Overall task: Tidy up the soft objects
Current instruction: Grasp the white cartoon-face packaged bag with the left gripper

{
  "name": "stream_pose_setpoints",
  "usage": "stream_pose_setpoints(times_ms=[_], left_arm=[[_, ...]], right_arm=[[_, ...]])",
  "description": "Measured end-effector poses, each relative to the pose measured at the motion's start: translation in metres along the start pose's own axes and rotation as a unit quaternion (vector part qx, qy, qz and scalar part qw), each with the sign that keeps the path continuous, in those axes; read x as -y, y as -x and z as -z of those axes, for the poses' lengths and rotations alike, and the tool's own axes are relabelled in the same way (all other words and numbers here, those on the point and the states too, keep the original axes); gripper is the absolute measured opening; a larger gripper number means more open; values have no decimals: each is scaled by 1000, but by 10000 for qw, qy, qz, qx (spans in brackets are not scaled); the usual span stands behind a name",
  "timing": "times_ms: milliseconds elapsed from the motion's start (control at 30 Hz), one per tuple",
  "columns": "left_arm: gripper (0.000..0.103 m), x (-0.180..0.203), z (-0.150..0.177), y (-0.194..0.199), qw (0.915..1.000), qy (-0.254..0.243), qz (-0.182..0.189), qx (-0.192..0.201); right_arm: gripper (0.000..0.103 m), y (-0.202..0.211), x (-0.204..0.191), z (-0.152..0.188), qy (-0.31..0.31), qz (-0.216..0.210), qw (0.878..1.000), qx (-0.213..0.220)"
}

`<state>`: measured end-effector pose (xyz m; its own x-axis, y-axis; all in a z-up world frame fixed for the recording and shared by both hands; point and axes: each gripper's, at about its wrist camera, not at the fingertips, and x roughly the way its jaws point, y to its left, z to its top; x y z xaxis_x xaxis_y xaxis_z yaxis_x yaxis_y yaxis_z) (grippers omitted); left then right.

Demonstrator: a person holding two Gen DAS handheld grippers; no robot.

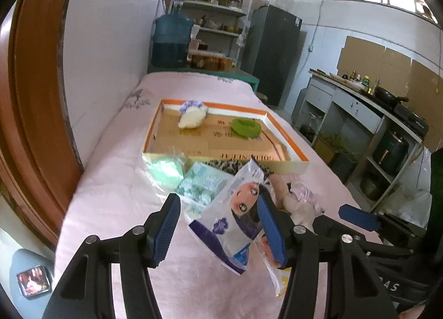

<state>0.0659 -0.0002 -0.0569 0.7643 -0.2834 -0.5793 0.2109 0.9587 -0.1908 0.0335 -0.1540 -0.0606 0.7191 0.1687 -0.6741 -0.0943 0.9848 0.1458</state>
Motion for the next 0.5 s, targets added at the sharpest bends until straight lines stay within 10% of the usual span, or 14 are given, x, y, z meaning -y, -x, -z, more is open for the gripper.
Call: stream_pose_setpoints(times_ms=[500], left_arm=[[58,-16,15,-28,9984,355,268,-357]], right_arm=[[61,-18,1,6,-55,-38,9998,-204]])
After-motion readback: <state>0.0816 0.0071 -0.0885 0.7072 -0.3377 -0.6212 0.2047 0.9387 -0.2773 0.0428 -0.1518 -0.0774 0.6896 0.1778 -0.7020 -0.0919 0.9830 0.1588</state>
